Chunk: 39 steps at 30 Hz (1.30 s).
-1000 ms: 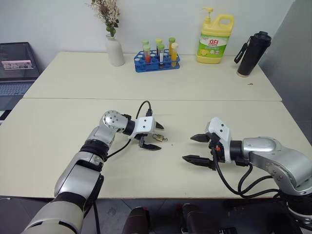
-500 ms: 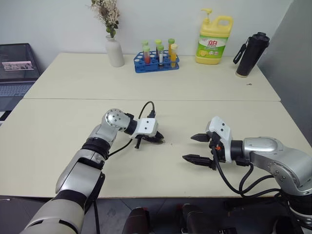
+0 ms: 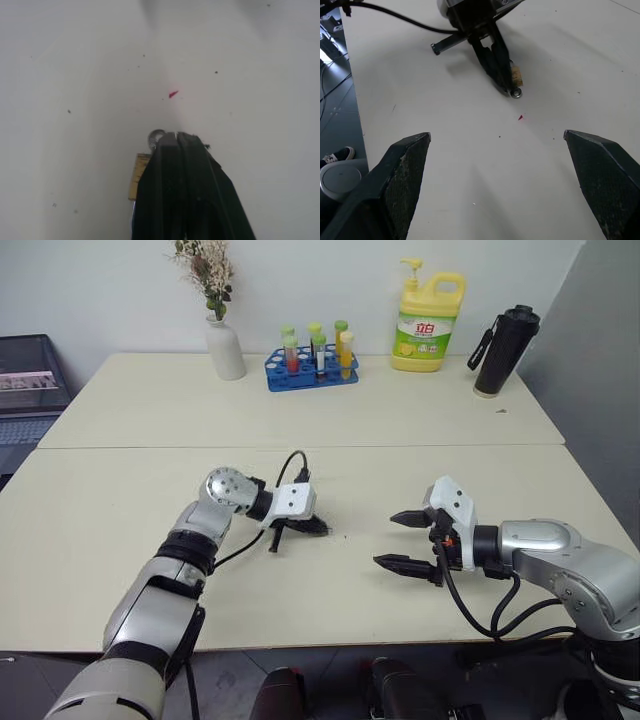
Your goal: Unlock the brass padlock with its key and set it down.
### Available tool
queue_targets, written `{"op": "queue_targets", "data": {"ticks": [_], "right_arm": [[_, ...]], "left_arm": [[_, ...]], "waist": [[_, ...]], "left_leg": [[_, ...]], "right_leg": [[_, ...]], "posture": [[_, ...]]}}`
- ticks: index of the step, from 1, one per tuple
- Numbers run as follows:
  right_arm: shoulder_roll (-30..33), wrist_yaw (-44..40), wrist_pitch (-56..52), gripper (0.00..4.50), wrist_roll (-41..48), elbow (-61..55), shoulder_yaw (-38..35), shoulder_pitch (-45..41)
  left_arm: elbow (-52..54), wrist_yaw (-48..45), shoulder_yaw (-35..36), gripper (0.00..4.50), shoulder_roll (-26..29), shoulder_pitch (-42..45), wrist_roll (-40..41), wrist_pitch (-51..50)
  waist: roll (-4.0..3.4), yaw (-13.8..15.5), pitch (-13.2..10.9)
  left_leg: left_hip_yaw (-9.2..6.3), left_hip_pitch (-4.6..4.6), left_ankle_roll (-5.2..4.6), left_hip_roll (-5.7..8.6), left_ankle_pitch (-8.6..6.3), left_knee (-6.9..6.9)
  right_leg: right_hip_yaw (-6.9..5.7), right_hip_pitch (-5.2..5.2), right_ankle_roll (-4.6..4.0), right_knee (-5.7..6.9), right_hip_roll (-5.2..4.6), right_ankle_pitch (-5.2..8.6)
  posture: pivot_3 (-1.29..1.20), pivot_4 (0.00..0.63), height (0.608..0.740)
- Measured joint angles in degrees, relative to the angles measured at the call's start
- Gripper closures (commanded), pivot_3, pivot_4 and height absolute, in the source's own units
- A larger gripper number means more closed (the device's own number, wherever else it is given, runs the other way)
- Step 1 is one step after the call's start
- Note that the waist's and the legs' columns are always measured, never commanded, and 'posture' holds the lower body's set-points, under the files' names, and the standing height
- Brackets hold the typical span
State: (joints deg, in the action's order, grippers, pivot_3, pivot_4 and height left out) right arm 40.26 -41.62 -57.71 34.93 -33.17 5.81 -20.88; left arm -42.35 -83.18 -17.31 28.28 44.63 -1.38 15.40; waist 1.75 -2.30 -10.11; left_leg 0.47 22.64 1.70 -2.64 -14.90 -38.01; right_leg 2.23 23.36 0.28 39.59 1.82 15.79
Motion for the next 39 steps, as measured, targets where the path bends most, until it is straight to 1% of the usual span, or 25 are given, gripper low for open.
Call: {"op": "queue_targets", "data": {"ticks": [3, 6, 8, 10, 11, 13, 14, 16, 19, 22, 26, 28, 33, 35, 39], "right_arm": [[0.03, -0.15, 0.62, 0.00, -0.22, 0.68, 0.07, 0.02], [0.04, -0.53, 1.22, 0.00, -0.45, 0.97, 0.20, 0.01], [0.07, -0.79, 1.53, 0.00, -0.49, 0.98, 0.49, 0.03], [0.39, -0.89, 1.84, 0.00, -0.59, 1.01, 0.53, 0.25], [0.49, -0.94, 1.98, 0.00, -0.60, 1.01, 0.53, 0.35], [0.76, -1.04, 2.26, 0.00, -0.60, 0.99, 0.52, 0.88], [0.85, -1.08, 2.28, 0.00, -0.58, 0.99, 0.53, 1.30], [1.00, -1.17, 2.28, 0.00, -0.56, 0.99, 0.55, 1.57], [0.99, -1.26, 2.36, 0.00, -0.54, 0.99, 0.59, 1.57], [0.98, -1.34, 2.46, 0.00, -0.59, 1.00, 0.74, 1.53], [0.97, -2.07, 3.17, 0.00, -0.59, 1.42, 1.59, 1.04], [1.00, -2.25, 3.37, 0.00, -0.57, 1.58, 2.05, 0.80], [1.13, -2.09, 3.12, 0.00, -0.12, 1.56, 2.25, 0.39], [1.10, -1.77, 2.67, 0.00, 0.19, 1.19, 2.21, 0.44], [1.18, -0.73, 1.56, 0.00, 0.83, -0.18, 1.57, 1.37]], "left_arm": [[2.48, 1.13, 0.41, 3.93, 0.33, -1.27, 0.66, -3.27], [5.02, 3.10, 0.52, 3.05, 0.65, -2.33, 0.54, -4.75], [9.16, 3.56, 0.96, 2.46, 1.47, -4.23, 1.53, -6.66], [15.44, 2.86, 2.66, 2.46, 2.92, -5.96, 5.27, -12.36], [18.02, 2.74, 4.33, 2.22, 3.91, -5.98, 6.91, -14.77], [22.38, 3.70, 7.56, 1.88, 6.96, -5.58, 8.64, -17.53], [23.98, 3.84, 8.67, 1.56, 8.69, -5.84, 8.98, -18.10], [25.87, 3.69, 9.36, 0.94, 10.23, -7.08, 9.62, -19.99], [28.21, 3.65, 8.89, 0.02, 10.16, -10.26, 10.63, -23.19], [28.96, 3.76, 8.66, 0.02, 10.18, -10.69, 10.72, -23.43], [26.43, 2.92, 6.99, 0.02, 9.55, -9.98, 9.43, -18.36], [22.47, 2.62, 5.01, 0.02, 8.45, -8.61, 7.44, -14.52], [4.61, 5.36, 1.12, 0.02, 2.09, 0.15, 1.18, -4.74], [0.00, 6.41, 0.72, 0.02, 0.79, 1.63, 0.06, -2.87], [-5.80, 6.76, 0.69, 0.02, -0.98, 4.79, -1.07, 0.05]], "waist": [[0.01, 0.23, -0.01], [0.01, 0.31, -0.01], [0.01, 0.29, -0.01], [0.04, 0.36, -0.04], [0.06, 0.44, -0.05], [0.05, 0.46, -0.05], [0.04, 0.42, -0.04], [0.01, 0.43, -0.03], [0.03, 0.48, -0.04], [0.04, 0.63, -0.04], [0.04, 0.66, -0.04], [0.04, 0.67, -0.04], [0.05, 0.84, -0.04], [0.05, 0.64, -0.04], [0.05, 0.63, -0.04]], "left_leg": [[-0.02, 0.04, 0.00, 0.02, 0.00, -0.03], [-0.01, 0.06, 0.00, 0.02, 0.00, -0.02], [0.00, 0.11, 0.00, 0.00, 0.00, -0.01], [-0.03, 0.31, 0.01, -0.05, 0.00, -0.02], [-0.04, 0.34, 0.01, -0.04, 0.00, -0.03], [-0.02, 0.30, 0.01, -0.03, 0.00, -0.02], [0.02, 0.27, 0.01, -0.03, 0.00, 0.00], [0.04, 0.25, 0.01, -0.03, 0.00, 0.00], [0.02, 0.29, 0.01, -0.04, 0.00, -0.03], [0.01, 0.28, 0.01, -0.02, 0.00, -0.03], [0.03, 0.27, 0.01, 0.03, 0.00, -0.03], [0.03, 0.28, 0.01, 0.06, 0.00, -0.03], [0.07, 0.32, 0.00, 0.10, 0.00, -0.07], [0.07, 0.33, -0.01, 0.08, -0.01, -0.05], [0.05, 0.34, -0.01, 0.09, -0.01, -0.04]], "right_leg": [[0.01, 0.00, 0.00, -0.02, -0.01, 0.00], [0.03, 0.00, 0.00, -0.05, -0.01, 0.00], [0.05, 0.07, 0.00, -0.09, -0.01, 0.00], [0.03, 0.26, -0.01, -0.05, -0.01, 0.00], [0.01, 0.29, -0.01, -0.05, -0.01, 0.00], [0.04, 0.29, -0.01, -0.05, -0.01, 0.00], [0.08, 0.28, -0.01, -0.06, -0.01, 0.00], [0.10, 0.27, -0.01, -0.06, -0.04, 0.00], [0.07, 0.27, -0.01, -0.07, -0.08, 0.00], [0.07, 0.26, -0.01, -0.07, -0.08, 0.00], [0.07, 0.25, -0.01, -0.07, -0.08, 0.00], [0.06, 0.26, -0.01, -0.08, -0.08, 0.00], [0.07, 0.23, -0.01, -0.13, -0.08, 0.00], [0.08, 0.24, -0.01, -0.17, -0.07, -0.01], [0.02, 0.23, -0.01, -0.16, -0.06, -0.01]], "posture": [[0.00, 0.150, 0.740], [0.00, 0.150, 0.740], [0.00, 0.150, 0.740], [0.00, 0.150, 0.740], [0.00, 0.150, 0.740], [0.00, 0.150, 0.740], [0.00, 0.150, 0.740], [0.00, 0.150, 0.740], [0.00, 0.150, 0.740], [0.00, 0.150, 0.740], [0.00, 0.150, 0.740], [0.00, 0.150, 0.740], [0.00, 0.150, 0.740], [0.00, 0.150, 0.740], [0.00, 0.150, 0.740]]}}
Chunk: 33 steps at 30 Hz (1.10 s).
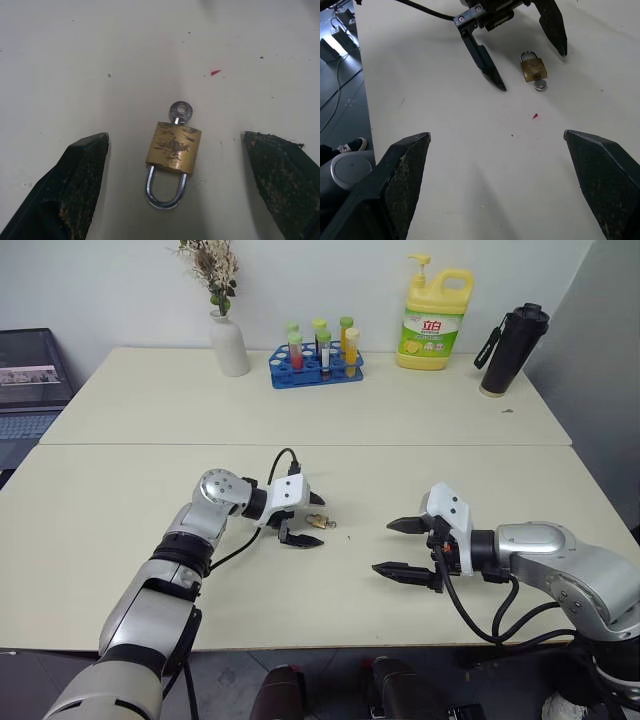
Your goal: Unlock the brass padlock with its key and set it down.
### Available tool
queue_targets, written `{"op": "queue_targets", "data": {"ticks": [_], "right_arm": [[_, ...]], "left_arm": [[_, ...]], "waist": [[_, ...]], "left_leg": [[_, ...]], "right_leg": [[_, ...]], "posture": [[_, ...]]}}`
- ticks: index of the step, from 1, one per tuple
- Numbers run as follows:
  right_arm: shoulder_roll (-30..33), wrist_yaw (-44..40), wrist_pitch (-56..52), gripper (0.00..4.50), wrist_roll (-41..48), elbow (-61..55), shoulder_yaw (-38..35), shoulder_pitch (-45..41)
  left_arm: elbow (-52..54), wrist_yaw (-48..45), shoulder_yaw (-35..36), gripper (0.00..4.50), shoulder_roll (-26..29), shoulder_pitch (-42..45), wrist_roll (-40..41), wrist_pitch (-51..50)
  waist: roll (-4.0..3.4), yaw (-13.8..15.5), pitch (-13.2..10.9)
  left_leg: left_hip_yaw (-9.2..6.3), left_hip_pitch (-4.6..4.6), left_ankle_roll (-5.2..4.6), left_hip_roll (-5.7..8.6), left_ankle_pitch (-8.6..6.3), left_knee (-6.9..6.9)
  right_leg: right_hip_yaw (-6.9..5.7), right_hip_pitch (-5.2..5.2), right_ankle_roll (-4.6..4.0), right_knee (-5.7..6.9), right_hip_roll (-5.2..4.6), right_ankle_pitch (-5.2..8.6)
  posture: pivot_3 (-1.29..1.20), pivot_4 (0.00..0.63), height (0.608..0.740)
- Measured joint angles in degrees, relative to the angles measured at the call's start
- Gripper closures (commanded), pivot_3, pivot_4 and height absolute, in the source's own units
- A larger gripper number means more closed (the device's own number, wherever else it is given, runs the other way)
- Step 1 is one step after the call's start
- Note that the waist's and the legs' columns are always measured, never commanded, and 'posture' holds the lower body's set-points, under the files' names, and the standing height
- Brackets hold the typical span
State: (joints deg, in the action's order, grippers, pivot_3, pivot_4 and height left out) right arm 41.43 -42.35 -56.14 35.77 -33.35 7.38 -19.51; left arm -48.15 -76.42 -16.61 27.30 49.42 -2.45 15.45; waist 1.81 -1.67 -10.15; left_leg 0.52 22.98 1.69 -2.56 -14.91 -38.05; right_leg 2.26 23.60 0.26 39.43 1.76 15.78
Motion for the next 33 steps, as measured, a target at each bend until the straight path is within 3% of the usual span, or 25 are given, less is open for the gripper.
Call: {"op": "queue_targets", "data": {"ticks": [7, 10, 20, 28, 33], "right_arm": [[0.09, 2.10, -1.51, 0.00, 1.55, -1.97, -1.75, 1.09], [0.11, 2.58, -1.92, 0.00, 1.76, -2.12, -1.80, 1.53], [0.56, 3.17, -2.21, 0.00, 2.79, -2.51, -1.92, 2.03], [0.86, 3.16, -2.20, 0.00, 3.33, -2.48, -1.93, 1.98], [1.03, 2.68, -1.41, 0.00, 3.08, -2.30, -1.80, 1.55]], "left_arm": [[-5.76, -1.16, 0.00, 0.02, -1.04, 2.47, -0.88, 3.43], [-6.08, -2.08, -0.01, 0.59, -1.05, 2.61, -1.00, 3.87], [-6.27, -5.31, -1.51, 3.56, -0.43, 2.65, -1.65, 4.49], [-6.01, -5.07, -1.42, 3.56, -0.30, 2.61, -2.24, 4.88], [2.35, -4.71, 0.78, 3.56, 1.39, -2.95, -0.06, 3.30]], "waist": [[0.01, 0.01, 0.01], [0.01, 0.01, 0.01], [0.02, -0.09, 0.03], [0.02, -0.14, 0.05], [0.02, -0.37, 0.04]], "left_leg": [[0.01, -0.04, 0.00, 0.00, 0.00, -0.02], [0.00, -0.03, 0.00, 0.00, 0.00, -0.02], [0.01, -0.17, 0.00, -0.01, 0.00, -0.02], [0.00, -0.23, 0.00, -0.02, 0.00, -0.02], [-0.02, -0.19, 0.00, -0.10, 0.00, -0.01]], "right_leg": [[0.01, -0.03, 0.01, 0.03, 0.00, 0.00], [0.02, -0.03, 0.01, 0.02, 0.00, 0.00], [0.01, -0.09, 0.01, 0.18, 0.02, 0.00], [0.02, -0.10, 0.01, 0.28, 0.04, 0.00], [0.05, -0.04, 0.00, 0.29, 0.06, 0.00]], "posture": [[0.00, 0.150, 0.740], [0.00, 0.150, 0.740], [0.00, 0.150, 0.740], [0.00, 0.150, 0.740], [0.00, 0.150, 0.740]]}}
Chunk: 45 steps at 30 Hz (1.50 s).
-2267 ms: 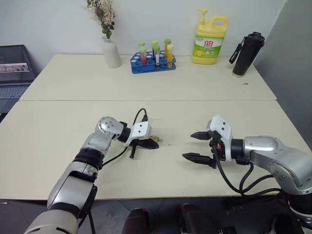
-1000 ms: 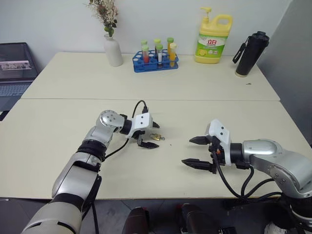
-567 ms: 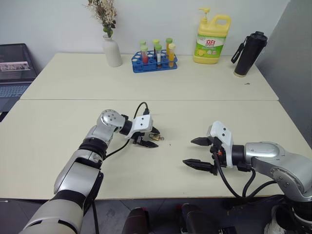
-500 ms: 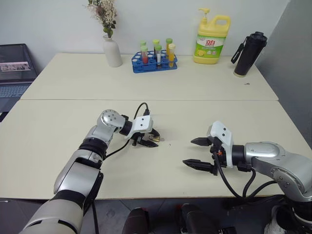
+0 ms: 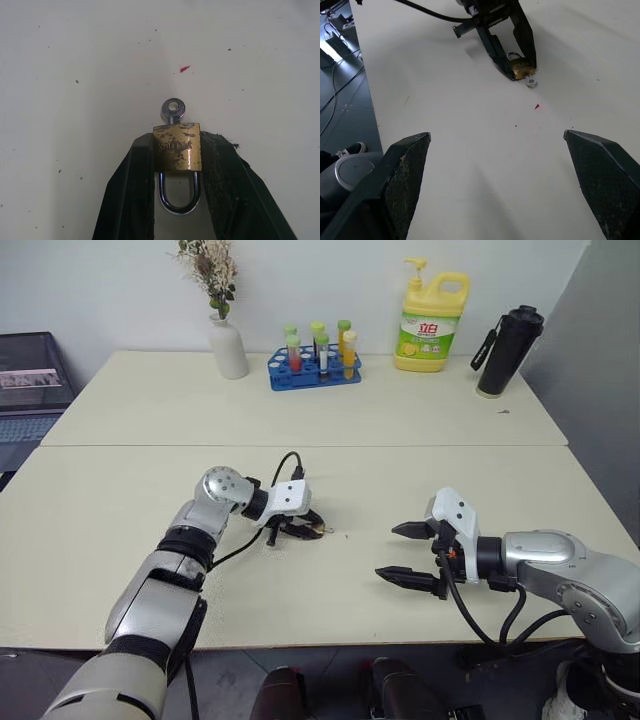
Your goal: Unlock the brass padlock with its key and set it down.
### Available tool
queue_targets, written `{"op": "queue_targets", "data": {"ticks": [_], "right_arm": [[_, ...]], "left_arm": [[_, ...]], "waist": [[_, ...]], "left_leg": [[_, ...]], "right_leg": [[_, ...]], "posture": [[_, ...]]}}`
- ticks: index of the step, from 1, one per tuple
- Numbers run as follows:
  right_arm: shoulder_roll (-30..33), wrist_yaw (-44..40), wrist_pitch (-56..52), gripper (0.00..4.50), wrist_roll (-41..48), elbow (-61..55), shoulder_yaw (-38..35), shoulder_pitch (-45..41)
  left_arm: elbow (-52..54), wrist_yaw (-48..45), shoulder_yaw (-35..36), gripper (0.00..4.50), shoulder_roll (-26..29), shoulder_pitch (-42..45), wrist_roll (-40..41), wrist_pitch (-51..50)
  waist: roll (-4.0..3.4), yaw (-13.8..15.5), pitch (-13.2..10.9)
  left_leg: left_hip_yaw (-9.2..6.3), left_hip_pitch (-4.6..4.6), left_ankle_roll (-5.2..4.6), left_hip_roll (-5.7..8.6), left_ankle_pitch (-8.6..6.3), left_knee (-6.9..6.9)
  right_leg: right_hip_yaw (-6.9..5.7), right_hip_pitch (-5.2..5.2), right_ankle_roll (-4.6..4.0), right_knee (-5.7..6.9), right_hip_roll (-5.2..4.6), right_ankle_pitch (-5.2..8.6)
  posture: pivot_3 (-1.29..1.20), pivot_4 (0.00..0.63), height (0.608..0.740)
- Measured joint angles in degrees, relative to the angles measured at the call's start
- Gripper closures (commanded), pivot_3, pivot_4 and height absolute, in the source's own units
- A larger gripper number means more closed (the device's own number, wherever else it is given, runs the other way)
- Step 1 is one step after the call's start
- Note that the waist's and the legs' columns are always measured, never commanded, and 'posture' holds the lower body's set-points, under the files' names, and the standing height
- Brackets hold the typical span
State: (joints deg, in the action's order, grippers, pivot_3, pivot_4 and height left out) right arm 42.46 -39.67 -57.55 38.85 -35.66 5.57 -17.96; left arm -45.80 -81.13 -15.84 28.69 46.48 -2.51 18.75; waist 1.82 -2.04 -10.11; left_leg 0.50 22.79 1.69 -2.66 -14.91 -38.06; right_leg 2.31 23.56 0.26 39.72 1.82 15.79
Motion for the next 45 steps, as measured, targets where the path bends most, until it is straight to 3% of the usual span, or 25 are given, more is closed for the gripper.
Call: {"op": "queue_targets", "data": {"ticks": [10, 18, 22, 27, 32, 41, 45], "right_arm": [[0.02, -3.04, 10.06, 0.00, -4.98, 3.23, 0.45, 1.51], [-0.43, -7.75, 19.82, 0.00, -9.25, 7.22, 1.25, 3.03], [-1.48, -8.88, 22.03, 0.00, -10.38, 9.37, 1.41, 3.29], [-3.02, -10.05, 21.68, 0.00, -9.24, 11.90, 1.20, 2.51], [-3.58, -10.24, 20.08, 0.00, -7.55, 11.98, 0.34, 2.42], [-6.01, -10.91, 23.16, 0.00, -8.36, 11.09, 0.82, -1.21], [-8.75, -11.13, 19.54, 0.00, -5.38, 12.29, 1.16, -3.26]], "left_arm": [[42.43, 3.63, 6.76, 3.56, 11.19, -22.30, 8.24, -9.52], [54.80, 10.00, 10.00, 3.56, 14.19, -26.80, 9.20, -12.69], [54.52, 14.40, 10.16, 3.56, 13.13, -27.08, 7.86, -9.04], [46.14, 23.46, 9.78, 3.56, 11.04, -20.94, -1.91, 13.50], [38.77, 31.53, 9.18, 3.56, 11.03, -18.54, -10.03, 29.91], [34.81, 39.10, 8.66, 3.56, 11.55, -16.45, -13.50, 37.89], [34.36, 40.58, 7.98, 3.56, 11.88, -16.42, -14.00, 38.70]], "waist": [[-0.02, 0.22, -0.02], [-0.01, 0.48, -0.02], [-0.01, 0.45, -0.02], [-0.01, 0.59, -0.02], [-0.01, 0.47, -0.02], [-0.01, 0.44, -0.02], [-0.01, 0.36, -0.02]], "left_leg": [[-0.01, 0.06, 0.01, -0.14, 0.00, 0.01], [0.03, 0.03, 0.01, -0.01, 0.00, 0.00], [0.01, 0.04, 0.01, -0.03, 0.00, 0.01], [0.03, 0.02, 0.01, 0.01, 0.01, 0.01], [0.08, 0.04, 0.01, -0.02, 0.00, 0.03], [0.07, 0.04, 0.01, 0.02, 0.00, 0.02], [0.09, 0.03, 0.01, 0.00, 0.01, 0.01]], "right_leg": [[0.03, 0.04, 0.00, -0.07, -0.24, 0.01], [0.01, -0.04, 0.02, -0.13, -0.44, 0.00], [-0.02, -0.04, 0.02, -0.15, -0.44, 0.00], [0.01, -0.07, 0.01, -0.16, -0.46, -0.01], [0.03, -0.06, -0.24, -0.22, -0.63, -0.16], [-0.03, -0.08, -0.15, -0.21, -0.63, -0.13], [-0.01, -0.08, -0.23, -0.17, -0.66, -0.18]], "posture": [[0.00, 0.150, 0.740], [0.00, 0.150, 0.740], [0.00, 0.150, 0.740], [0.00, 0.150, 0.740], [0.00, 0.150, 0.740], [0.00, 0.150, 0.740], [0.00, 0.150, 0.740]]}}
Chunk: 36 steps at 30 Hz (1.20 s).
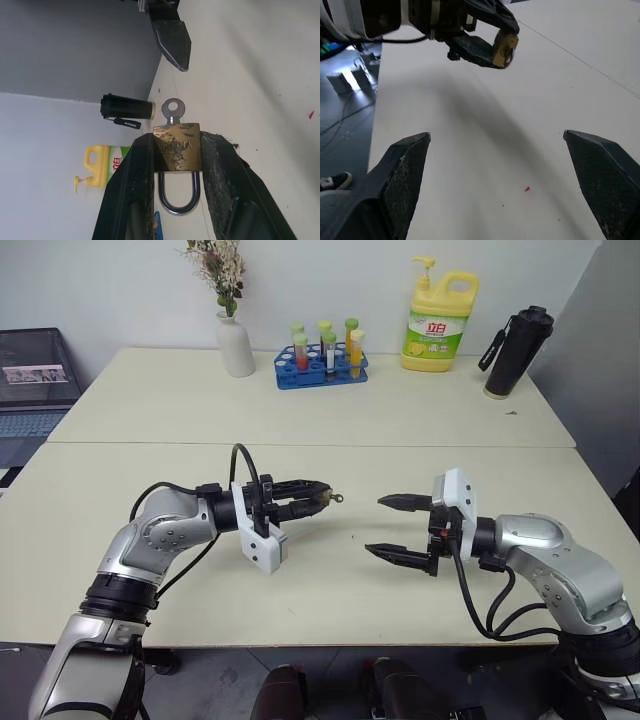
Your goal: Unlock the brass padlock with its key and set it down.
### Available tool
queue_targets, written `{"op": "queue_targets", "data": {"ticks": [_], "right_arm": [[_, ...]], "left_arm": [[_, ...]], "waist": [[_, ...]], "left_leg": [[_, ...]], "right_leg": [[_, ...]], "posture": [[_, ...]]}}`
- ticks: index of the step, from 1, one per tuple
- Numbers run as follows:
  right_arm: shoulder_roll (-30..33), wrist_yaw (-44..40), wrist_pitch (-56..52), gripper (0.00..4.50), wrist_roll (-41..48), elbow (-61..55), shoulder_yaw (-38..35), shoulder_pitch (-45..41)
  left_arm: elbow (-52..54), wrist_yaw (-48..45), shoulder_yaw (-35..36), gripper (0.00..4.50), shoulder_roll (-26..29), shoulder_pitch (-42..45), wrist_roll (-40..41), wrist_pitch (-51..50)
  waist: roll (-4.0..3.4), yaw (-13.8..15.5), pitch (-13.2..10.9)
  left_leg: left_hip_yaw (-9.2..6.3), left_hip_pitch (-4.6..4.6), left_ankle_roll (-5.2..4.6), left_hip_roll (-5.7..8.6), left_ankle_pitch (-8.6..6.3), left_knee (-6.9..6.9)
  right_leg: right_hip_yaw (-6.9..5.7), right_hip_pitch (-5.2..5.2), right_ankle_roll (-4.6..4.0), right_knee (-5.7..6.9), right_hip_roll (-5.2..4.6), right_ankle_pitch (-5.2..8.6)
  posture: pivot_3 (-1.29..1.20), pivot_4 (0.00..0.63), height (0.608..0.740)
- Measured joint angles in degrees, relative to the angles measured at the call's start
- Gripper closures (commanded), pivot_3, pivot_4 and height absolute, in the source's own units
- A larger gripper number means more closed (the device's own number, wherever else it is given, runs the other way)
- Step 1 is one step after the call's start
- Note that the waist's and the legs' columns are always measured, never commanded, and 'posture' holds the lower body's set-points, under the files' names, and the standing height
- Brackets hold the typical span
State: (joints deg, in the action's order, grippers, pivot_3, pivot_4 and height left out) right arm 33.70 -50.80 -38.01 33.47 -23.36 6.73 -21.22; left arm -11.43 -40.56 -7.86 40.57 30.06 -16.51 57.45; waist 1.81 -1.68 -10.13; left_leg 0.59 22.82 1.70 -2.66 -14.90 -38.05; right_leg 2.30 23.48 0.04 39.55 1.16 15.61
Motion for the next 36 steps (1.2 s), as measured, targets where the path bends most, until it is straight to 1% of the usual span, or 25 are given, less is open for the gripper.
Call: {"op": "queue_targets", "data": {"ticks": [2, 7, 13, 18, 23, 25, 27, 36], "right_arm": [[-1.40, 0.32, -2.45, 0.00, 2.08, 1.51, -0.15, -2.60], [-3.26, 0.89, -7.42, 0.00, 5.87, 4.56, -0.99, -5.48], [-5.37, 1.37, -11.00, 0.00, 7.45, 6.54, -0.98, -8.22], [-9.47, 3.04, -14.03, 0.00, 9.38, 8.66, -0.98, -10.60], [-10.23, 3.33, -14.92, 0.00, 9.50, 10.39, -0.98, -11.55], [-10.47, 3.31, -15.09, 0.38, 9.51, 10.82, -0.98, -11.61], [-10.65, 3.28, -15.15, 0.90, 9.51, 11.13, -0.98, -11.78], [-11.26, 3.22, -15.21, 4.24, 9.98, 12.10, -1.22, -11.82]], "left_arm": [[0.01, 0.66, -0.45, 3.56, 0.02, 0.15, -0.56, 0.65], [-0.03, 2.59, -0.72, 3.56, 0.66, 0.15, -1.73, 1.22], [-0.10, 4.61, -0.77, 3.56, 0.84, 0.21, -3.04, 1.92], [-0.12, 6.31, -0.83, 3.56, 0.88, 0.34, -4.14, 2.86], [-0.12, 7.52, -0.84, 3.56, 0.90, 0.34, -4.95, 2.99], [-0.12, 7.81, -0.85, 3.56, 0.92, 0.34, -5.20, 2.99], [-0.12, 8.39, -0.85, 3.56, 0.97, 0.34, -5.68, 2.99], [0.01, 9.49, -0.89, 3.56, 1.48, 0.34, -6.32, 3.27]], "waist": [[0.00, -0.07, 0.00], [0.00, 0.02, 0.00], [-0.01, 0.01, 0.00], [-0.01, -0.01, 0.00], [-0.01, 0.00, 0.00], [-0.01, 0.00, 0.00], [-0.01, 0.00, 0.00], [-0.01, 0.00, 0.00]], "left_leg": [[-0.01, -0.02, 0.00, 0.00, 0.00, 0.00], [-0.02, 0.01, 0.00, -0.01, 0.00, 0.00], [-0.03, 0.01, 0.00, 0.01, 0.00, 0.01], [-0.04, 0.00, 0.00, -0.01, 0.00, 0.01], [-0.03, 0.02, 0.00, 0.03, 0.00, 0.01], [-0.04, 0.01, 0.00, 0.03, 0.00, 0.01], [-0.04, 0.01, 0.00, 0.03, 0.00, 0.01], [-0.05, 0.02, 0.00, 0.03, 0.00, 0.02]], "right_leg": [[-0.01, 0.00, 0.00, 0.05, 0.00, -0.01], [-0.06, 0.00, -0.01, 0.03, -0.02, -0.01], [-0.06, 0.01, -0.01, 0.04, -0.07, -0.01], [-0.09, 0.02, -0.02, 0.08, -0.07, -0.01], [-0.09, 0.02, -0.02, 0.08, -0.13, -0.02], [-0.09, 0.02, -0.02, 0.08, -0.13, -0.02], [-0.10, 0.02, -0.02, 0.08, -0.13, -0.02], [-0.11, 0.02, -0.02, 0.08, -0.14, -0.02]], "posture": [[0.00, 0.150, 0.740], [0.00, 0.150, 0.740], [0.00, 0.150, 0.740], [0.00, 0.150, 0.740], [0.00, 0.150, 0.740], [0.00, 0.150, 0.740], [0.00, 0.150, 0.740], [0.00, 0.150, 0.740]]}}
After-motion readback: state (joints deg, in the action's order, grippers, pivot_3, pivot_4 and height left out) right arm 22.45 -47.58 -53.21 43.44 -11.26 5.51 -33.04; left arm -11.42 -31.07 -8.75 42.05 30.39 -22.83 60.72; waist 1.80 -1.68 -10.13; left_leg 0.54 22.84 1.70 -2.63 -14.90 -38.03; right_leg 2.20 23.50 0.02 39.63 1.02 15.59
